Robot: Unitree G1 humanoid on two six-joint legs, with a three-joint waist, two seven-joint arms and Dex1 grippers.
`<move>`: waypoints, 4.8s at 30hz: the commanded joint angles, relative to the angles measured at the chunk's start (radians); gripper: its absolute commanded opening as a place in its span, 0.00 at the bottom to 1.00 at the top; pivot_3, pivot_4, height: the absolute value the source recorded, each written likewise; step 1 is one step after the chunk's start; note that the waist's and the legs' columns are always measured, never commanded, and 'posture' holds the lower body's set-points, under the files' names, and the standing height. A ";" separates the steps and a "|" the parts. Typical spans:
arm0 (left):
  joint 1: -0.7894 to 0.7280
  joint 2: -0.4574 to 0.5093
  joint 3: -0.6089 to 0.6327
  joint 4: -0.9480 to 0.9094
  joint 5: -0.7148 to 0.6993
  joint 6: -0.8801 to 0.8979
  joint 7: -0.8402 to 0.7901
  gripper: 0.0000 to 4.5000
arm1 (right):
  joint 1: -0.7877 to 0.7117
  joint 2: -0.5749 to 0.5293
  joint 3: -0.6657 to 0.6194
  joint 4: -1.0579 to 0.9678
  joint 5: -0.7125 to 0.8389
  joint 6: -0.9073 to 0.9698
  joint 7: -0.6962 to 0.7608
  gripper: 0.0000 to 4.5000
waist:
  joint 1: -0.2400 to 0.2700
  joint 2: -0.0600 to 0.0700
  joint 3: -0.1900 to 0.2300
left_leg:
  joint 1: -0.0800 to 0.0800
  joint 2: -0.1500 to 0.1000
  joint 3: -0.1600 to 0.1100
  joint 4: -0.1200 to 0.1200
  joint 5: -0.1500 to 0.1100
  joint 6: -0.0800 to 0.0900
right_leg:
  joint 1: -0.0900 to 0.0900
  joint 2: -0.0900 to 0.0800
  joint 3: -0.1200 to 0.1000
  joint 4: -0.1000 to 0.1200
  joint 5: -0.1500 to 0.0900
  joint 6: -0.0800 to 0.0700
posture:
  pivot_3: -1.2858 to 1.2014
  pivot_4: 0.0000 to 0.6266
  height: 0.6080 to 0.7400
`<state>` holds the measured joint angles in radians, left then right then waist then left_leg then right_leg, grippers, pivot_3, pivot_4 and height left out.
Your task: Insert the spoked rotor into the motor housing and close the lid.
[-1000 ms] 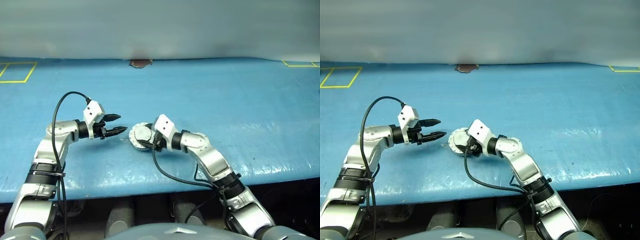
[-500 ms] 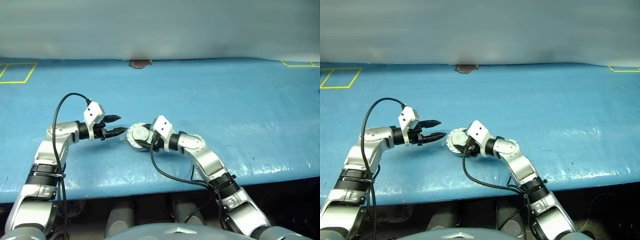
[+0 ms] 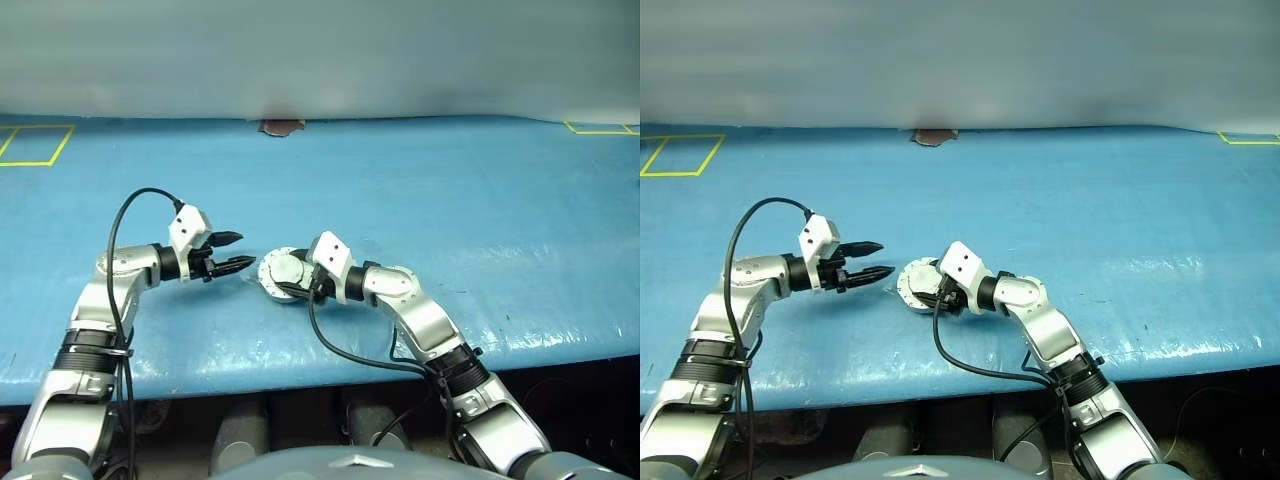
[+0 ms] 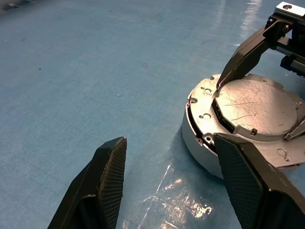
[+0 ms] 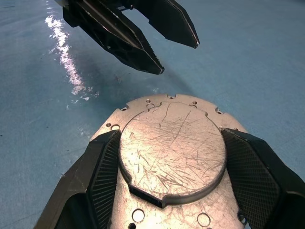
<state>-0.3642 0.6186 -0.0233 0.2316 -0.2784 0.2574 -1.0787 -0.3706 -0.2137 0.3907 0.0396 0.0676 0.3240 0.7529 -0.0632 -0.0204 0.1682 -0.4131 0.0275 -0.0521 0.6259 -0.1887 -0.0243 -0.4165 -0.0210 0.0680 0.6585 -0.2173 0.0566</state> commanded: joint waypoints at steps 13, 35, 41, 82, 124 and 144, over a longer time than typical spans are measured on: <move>0.012 -0.002 0.010 -0.054 -0.014 0.007 0.013 0.71 | -0.002 0.017 0.028 0.081 -0.032 -0.006 -0.009 0.67 | -0.005 0.000 0.000 | 0.001 0.001 0.000 0.000 0.000 0.000 | 0.000 0.001 0.000 0.001 0.000 0.000 | 0.52 0.24 1.00; -0.020 -0.019 -0.048 -0.066 -0.059 0.169 -0.031 0.01 | 0.013 0.007 0.034 0.094 -0.059 -0.023 -0.049 0.67 | -0.005 0.000 0.000 | 0.002 0.001 0.000 0.000 0.000 0.000 | 0.001 0.000 0.000 0.001 0.000 0.000 | 0.52 0.24 1.00; -0.001 -0.003 -0.071 -0.058 -0.015 0.142 -0.029 0.01 | 0.011 0.016 0.017 0.097 -0.060 -0.025 -0.080 0.67 | -0.005 0.000 -0.001 | 0.002 0.001 0.000 0.000 0.000 0.000 | 0.001 0.000 0.000 0.001 0.000 0.000 | 0.52 0.24 1.00; 0.005 -0.063 -0.101 -0.085 -0.008 0.114 -0.038 0.00 | 0.214 0.273 -0.493 -0.273 0.644 0.630 -0.418 0.99 | 0.020 0.001 0.000 | -0.002 -0.001 -0.001 -0.007 0.000 -0.001 | 0.000 -0.002 -0.001 -0.009 -0.001 0.001 | 0.52 0.24 1.00; 0.015 -0.063 -0.098 -0.072 0.023 0.064 -0.023 0.00 | 0.264 0.332 -0.519 -0.144 1.026 0.704 -0.557 0.29 | 0.020 0.002 0.000 | -0.003 -0.001 -0.001 -0.008 -0.001 0.000 | 0.002 -0.002 -0.001 -0.014 0.000 0.003 | 0.52 0.24 1.00; -0.045 -0.177 0.188 -0.058 -0.279 0.379 0.142 0.00 | 0.242 0.383 -0.620 -0.116 1.263 0.599 -0.616 0.26 | 0.012 0.002 0.001 | -0.007 -0.001 -0.002 -0.005 -0.001 0.001 | 0.000 -0.001 -0.001 -0.014 0.002 0.005 | 0.52 0.24 1.00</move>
<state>-0.4050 0.4502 0.1268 0.1934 -0.5069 0.5895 -0.9589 -0.0986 0.0599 -0.2138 -0.0301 1.2486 0.9525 0.1169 -0.0507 -0.0184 0.1688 -0.4198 0.0268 -0.0545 0.6208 -0.1898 -0.0236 -0.4162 -0.0216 0.0669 0.6444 -0.2153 0.0619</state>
